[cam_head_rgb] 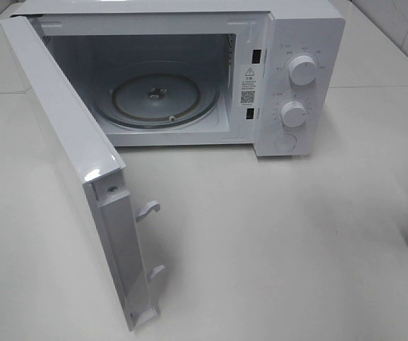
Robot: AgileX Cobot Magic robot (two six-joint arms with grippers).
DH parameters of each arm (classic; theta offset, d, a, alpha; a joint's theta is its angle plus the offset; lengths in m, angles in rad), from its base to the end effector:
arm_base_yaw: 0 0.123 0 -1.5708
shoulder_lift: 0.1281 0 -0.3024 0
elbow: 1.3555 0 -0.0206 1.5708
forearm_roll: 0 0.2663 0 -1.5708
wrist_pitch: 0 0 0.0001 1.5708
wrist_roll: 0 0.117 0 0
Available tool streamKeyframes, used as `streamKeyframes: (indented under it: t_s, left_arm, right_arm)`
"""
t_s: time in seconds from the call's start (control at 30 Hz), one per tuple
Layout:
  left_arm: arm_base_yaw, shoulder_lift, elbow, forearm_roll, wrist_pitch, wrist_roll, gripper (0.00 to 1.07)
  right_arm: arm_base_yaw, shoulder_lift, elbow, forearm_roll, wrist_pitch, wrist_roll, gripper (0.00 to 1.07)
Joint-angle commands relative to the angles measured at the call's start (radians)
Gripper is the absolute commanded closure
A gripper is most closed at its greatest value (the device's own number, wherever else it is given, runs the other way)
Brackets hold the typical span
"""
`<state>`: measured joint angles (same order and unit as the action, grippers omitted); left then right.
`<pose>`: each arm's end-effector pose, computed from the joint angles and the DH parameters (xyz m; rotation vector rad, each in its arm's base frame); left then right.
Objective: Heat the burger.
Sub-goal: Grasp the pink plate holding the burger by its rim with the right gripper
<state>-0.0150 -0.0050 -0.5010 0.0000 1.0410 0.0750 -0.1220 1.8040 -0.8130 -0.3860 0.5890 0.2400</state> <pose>0.0146 -0.0002 0.2753 0.0908 2.0168 0.0381 0.2954 -0.0609 0.0957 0.0729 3.0324 -0.3368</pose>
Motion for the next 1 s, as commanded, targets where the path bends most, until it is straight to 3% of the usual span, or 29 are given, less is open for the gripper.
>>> streamKeyframes:
  t_s: [0.03,0.83,1.0]
  left_arm:
    - [-0.005,-0.02,0.002,0.005,-0.007,-0.002,0.06]
    - [-0.005,-0.02,0.002,0.005,-0.007,-0.002,0.06]
    - [-0.005,-0.02,0.002,0.005,-0.007,-0.002,0.06]
  right_arm:
    - [-0.006,0.003,0.001,0.015,-0.017,-0.021,0.31]
    - [-0.029,0.072,0.001,0.048,-0.025,-0.032,0.31]
    - [-0.029,0.072,0.001,0.039,-0.008,-0.037,0.45]
